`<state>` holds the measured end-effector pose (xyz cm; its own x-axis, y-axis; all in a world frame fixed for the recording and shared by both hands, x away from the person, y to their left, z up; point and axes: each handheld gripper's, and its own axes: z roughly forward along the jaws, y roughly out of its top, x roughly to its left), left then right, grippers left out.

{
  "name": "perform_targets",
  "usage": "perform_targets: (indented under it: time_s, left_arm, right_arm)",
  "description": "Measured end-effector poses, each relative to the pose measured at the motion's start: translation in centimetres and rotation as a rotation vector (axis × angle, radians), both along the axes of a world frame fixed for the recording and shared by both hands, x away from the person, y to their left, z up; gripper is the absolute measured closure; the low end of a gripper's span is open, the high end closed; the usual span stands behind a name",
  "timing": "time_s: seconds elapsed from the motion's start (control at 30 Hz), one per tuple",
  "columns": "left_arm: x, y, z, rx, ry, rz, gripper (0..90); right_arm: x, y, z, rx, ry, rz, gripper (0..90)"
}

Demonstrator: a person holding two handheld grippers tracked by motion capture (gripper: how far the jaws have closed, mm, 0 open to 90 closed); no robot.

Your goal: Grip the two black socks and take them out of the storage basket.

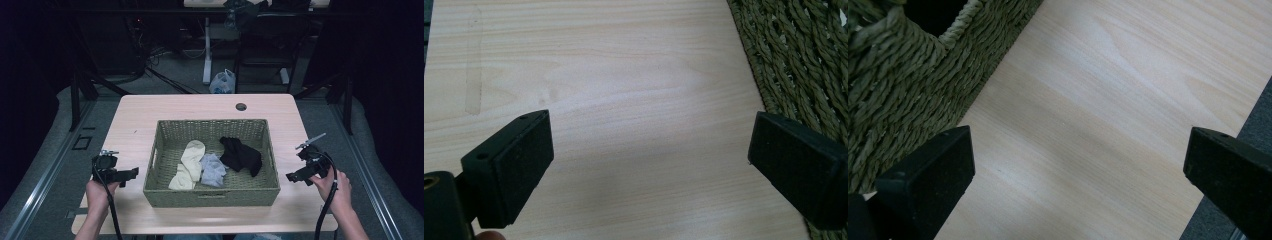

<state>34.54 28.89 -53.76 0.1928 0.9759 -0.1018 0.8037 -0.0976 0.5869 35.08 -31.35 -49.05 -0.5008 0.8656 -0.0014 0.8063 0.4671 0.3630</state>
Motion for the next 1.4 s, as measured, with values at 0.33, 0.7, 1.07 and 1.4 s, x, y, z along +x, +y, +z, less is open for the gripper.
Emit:
perform_targets:
  time_s: [0.33, 0.7, 1.07, 1.4]
  left_arm:
    - [0.0, 0.0, -0.1, -0.001, -0.001, 0.001, 4.3]
    - [-0.1, -0.1, 0.0, 0.005, -0.004, 0.000, 4.3]
    - [-0.1, 0.0, -0.1, 0.000, 0.002, 0.001, 4.3]
    - [-0.1, 0.1, -0.1, -0.003, -0.001, 0.003, 4.3]
  right_arm:
    - [0.0, 0.0, 0.0, 0.015, 0.009, -0.011, 0.0]
    - [0.2, -0.3, 1.1, 0.028, 0.000, -0.021, 0.0]
    - [-0.8, -0.7, 4.2, 0.096, -0.060, -0.020, 0.0]
    - [-1.0, 0.7, 5.3, 0.077, -0.066, 0.026, 0.0]
